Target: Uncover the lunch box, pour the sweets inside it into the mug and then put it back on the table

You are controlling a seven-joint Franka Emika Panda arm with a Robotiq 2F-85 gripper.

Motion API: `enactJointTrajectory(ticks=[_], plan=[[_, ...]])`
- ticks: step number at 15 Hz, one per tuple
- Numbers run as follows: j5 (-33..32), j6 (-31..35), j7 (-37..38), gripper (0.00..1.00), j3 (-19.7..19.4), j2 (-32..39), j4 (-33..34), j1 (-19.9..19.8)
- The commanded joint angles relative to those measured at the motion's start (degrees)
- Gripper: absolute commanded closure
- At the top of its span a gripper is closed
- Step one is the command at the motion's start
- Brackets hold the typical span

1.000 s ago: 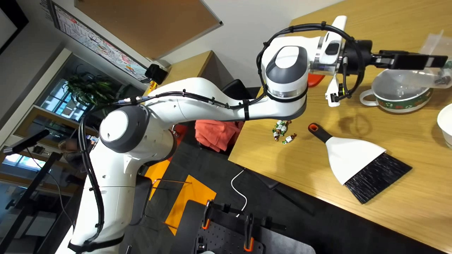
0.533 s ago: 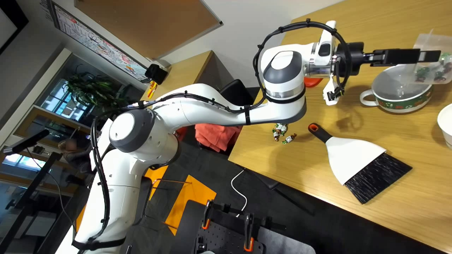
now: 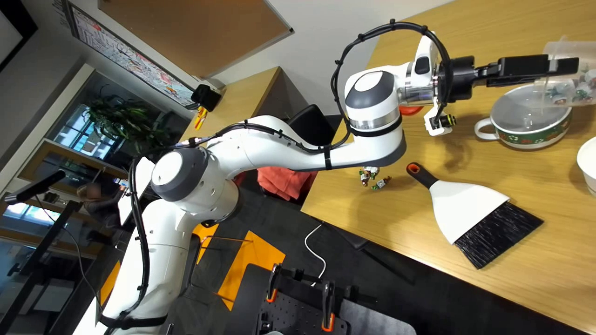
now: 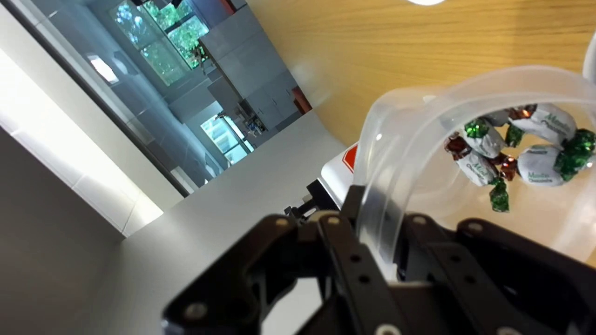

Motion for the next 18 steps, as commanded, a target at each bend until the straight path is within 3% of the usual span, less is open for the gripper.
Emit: enactJointTrajectory(ticks=[1, 10, 18], plan=[[-8.71, -0.52, 2.58, 0.98, -1.78, 0.00, -1.52, 1.80], [-23.77, -1.07, 8.49, 0.98, -1.66, -0.01, -1.08, 2.04], [-32.34, -2.75, 12.47, 0.98, -1.23, -0.01, -0.96, 2.44]])
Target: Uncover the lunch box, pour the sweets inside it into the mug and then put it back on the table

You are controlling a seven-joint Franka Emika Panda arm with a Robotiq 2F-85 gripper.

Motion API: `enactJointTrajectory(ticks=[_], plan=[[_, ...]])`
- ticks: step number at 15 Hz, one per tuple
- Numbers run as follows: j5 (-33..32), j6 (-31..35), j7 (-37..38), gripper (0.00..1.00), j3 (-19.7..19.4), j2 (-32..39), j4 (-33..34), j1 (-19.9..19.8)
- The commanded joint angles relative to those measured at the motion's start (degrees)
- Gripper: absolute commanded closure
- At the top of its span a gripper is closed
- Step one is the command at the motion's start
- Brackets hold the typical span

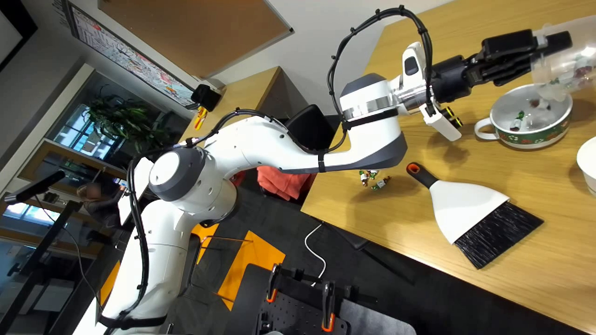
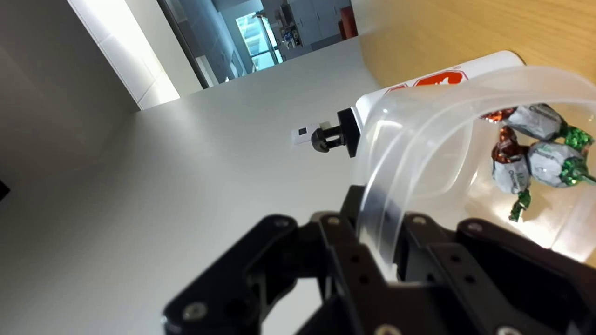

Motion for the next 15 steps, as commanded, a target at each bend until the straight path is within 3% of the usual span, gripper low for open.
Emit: enactJointTrajectory(ticks=[1, 15], plan=[[-4.42, -2.59, 2.80, 0.98, -0.25, 0.00, -0.67, 1.20], [-13.94, -8.42, 6.03, 0.98, 3.05, -2.43, 0.03, 0.33]])
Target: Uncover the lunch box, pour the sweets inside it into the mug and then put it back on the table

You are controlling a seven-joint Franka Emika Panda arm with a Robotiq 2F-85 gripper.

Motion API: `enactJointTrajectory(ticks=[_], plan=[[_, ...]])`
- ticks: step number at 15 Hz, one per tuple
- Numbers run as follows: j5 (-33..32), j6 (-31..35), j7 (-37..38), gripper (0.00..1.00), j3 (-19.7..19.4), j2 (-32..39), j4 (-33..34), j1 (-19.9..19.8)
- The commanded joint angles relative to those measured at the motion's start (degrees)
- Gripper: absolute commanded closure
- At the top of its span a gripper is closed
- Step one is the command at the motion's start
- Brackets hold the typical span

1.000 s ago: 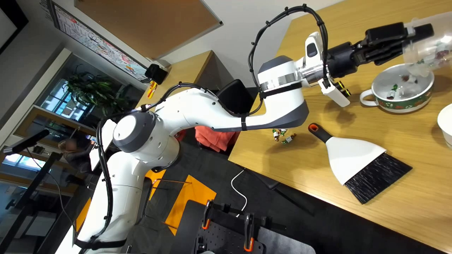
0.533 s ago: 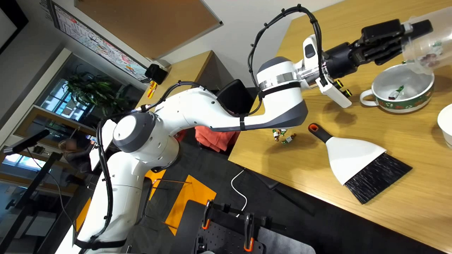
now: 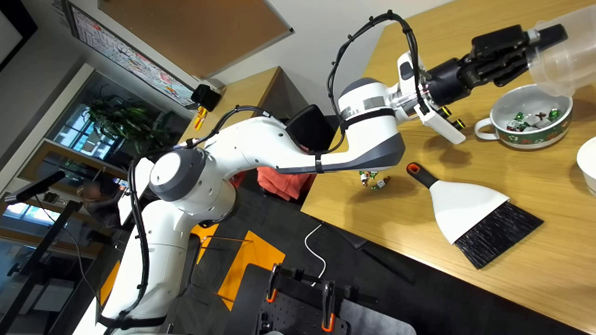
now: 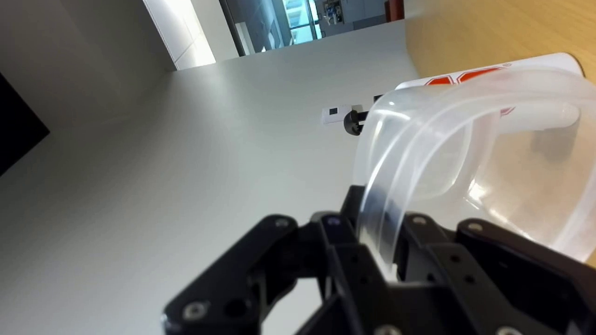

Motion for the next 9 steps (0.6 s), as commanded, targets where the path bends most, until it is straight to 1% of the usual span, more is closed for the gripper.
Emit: enactJointTrajectory(ticks=[1, 6, 9], plan=[[-2.62, -2.70, 2.21, 0.98, 2.55, -3.63, -0.03, -0.88], [-0.12, -0.97, -0.12, 0.98, 6.98, -13.67, -1.91, -3.38], [0.66, -1.39, -2.14, 0.98, 10.57, -20.79, -2.86, -5.33]])
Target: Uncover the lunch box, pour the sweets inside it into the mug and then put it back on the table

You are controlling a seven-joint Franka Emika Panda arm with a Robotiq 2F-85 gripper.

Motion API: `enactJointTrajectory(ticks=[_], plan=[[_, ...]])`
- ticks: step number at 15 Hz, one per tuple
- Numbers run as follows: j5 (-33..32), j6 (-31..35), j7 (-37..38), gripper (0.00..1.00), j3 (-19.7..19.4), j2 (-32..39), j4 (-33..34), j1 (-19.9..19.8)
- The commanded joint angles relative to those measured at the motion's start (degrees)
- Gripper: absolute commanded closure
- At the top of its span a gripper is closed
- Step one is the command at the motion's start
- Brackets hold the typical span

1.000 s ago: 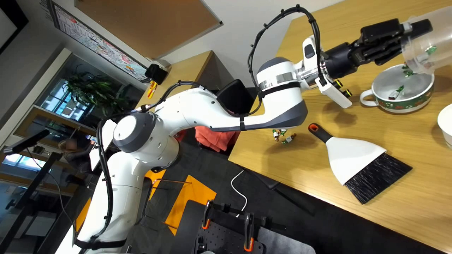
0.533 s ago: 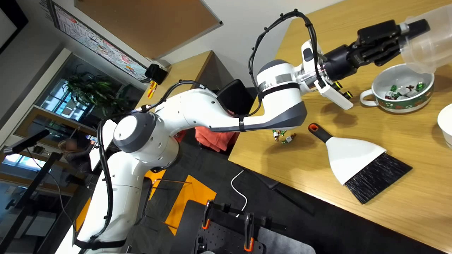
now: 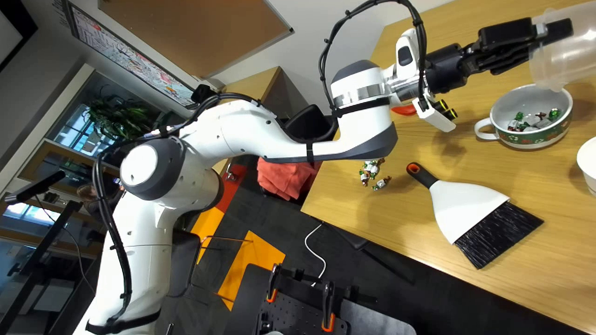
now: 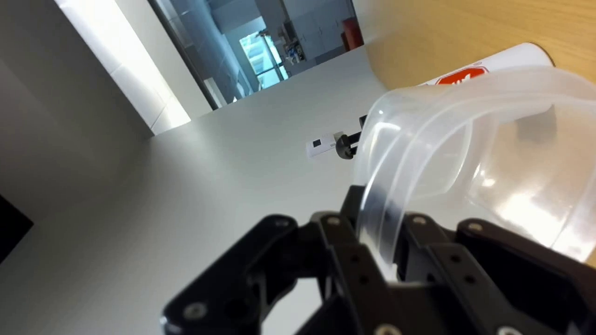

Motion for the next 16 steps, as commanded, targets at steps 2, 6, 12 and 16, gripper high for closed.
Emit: enactJointTrajectory(ticks=[2, 6, 12, 16], plan=[[0.85, -1.03, -4.63, 0.98, 7.73, -14.32, -3.16, -3.21], [2.10, -1.26, -4.71, 0.98, 14.72, -23.27, -5.74, -6.16], [5.70, 0.63, -4.02, 0.98, 26.72, -33.83, -9.19, -13.55], [9.37, 3.62, -4.61, 0.98, 35.32, -38.82, -11.51, -20.25]])
